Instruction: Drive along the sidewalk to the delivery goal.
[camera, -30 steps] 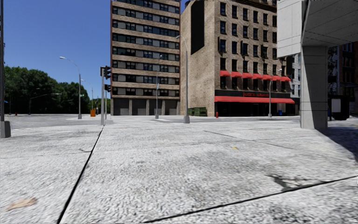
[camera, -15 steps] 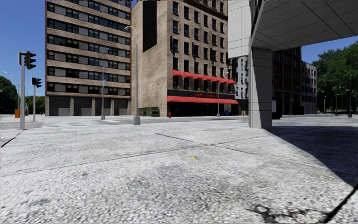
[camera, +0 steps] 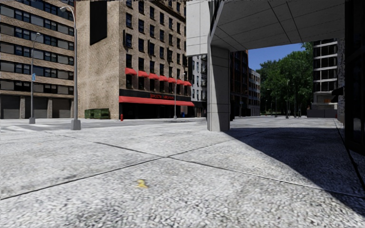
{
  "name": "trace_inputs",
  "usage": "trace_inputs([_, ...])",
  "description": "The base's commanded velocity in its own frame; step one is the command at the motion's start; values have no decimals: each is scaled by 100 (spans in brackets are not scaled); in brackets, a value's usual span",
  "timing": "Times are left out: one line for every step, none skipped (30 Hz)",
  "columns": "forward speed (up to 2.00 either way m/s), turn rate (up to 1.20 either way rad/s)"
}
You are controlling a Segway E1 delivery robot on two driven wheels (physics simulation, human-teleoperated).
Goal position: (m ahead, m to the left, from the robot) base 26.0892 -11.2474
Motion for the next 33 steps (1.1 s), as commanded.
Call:
trace_inputs([200, -62])
trace_inputs([200, -62])
trace_inputs([200, -62])
trace_inputs([200, -62])
trace_inputs([200, -62])
trace_inputs([200, -62])
trace_inputs([200, -62])
trace_inputs([200, -62])
trace_inputs([200, -62])
trace_inputs([200, -62])
trace_inputs([200, -62])
trace_inputs([200, -62])
trace_inputs([200, -62])
trace_inputs([200, -62])
trace_inputs([200, -62])
trace_inputs([200, -62])
trace_inputs([200, -62])
trace_inputs([200, -62])
trace_inputs([200, -62])
trace_inputs([200, 0])
trace_inputs([200, 0])
trace_inputs([200, 0])
trace_inputs([200, 0])
trace_inputs([200, 0])
trace_inputs([200, 0])
trace_inputs([200, 0])
trace_inputs([200, 0])
trace_inputs([200, 0])
trace_inputs([200, 0])
trace_inputs([200, 0])
trace_inputs([200, 0])
trace_inputs([200, 0])
trace_inputs([200, 0])
